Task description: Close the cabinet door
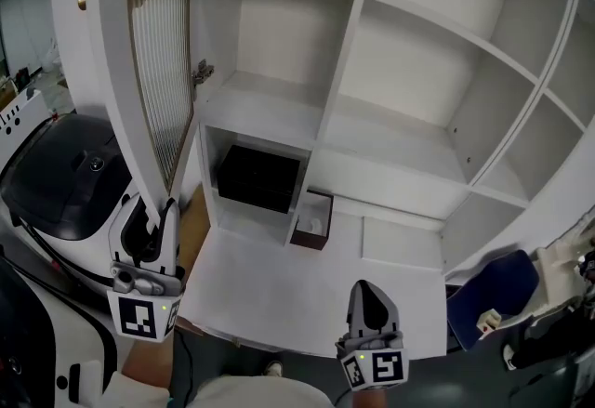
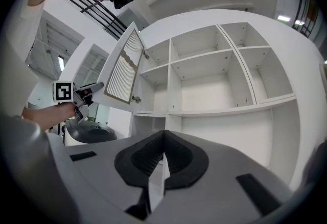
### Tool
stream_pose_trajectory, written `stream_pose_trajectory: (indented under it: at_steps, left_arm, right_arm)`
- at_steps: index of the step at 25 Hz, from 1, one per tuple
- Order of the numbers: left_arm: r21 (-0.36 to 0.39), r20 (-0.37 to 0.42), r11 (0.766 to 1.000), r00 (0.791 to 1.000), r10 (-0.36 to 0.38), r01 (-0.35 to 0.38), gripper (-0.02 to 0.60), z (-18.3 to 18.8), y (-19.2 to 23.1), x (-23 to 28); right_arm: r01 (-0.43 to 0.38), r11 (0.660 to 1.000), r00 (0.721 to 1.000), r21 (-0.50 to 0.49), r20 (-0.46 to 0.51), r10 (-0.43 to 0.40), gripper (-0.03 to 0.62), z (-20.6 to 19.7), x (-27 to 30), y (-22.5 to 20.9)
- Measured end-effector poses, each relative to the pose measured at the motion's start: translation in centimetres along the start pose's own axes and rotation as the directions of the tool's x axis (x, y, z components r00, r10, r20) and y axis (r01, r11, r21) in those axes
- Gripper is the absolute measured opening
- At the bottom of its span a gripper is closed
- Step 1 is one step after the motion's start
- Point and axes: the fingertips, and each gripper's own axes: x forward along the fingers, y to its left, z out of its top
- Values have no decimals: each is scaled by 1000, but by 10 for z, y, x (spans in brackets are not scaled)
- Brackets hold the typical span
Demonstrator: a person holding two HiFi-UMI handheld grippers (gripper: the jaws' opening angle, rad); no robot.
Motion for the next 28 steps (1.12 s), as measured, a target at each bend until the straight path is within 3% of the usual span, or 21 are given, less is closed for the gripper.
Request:
stream_pose_trajectory:
  at_steps: [11, 19, 28]
  left_arm:
    - [24, -26, 998, 998, -65, 66, 153, -3, -63, 33]
    - [107, -86, 989, 992, -92, 101, 183, -20, -115, 70]
    - [238, -113, 948, 976, -187, 210, 186, -39, -156, 116]
  right_arm:
    - [28, 1000, 1000, 12, -1, -28, -2, -6, -18, -32]
    - [95, 995, 995, 22, 11, -96, -2, -9, -40, -68]
    - [172, 984, 985, 47, 6, -173, -2, -17, -57, -101]
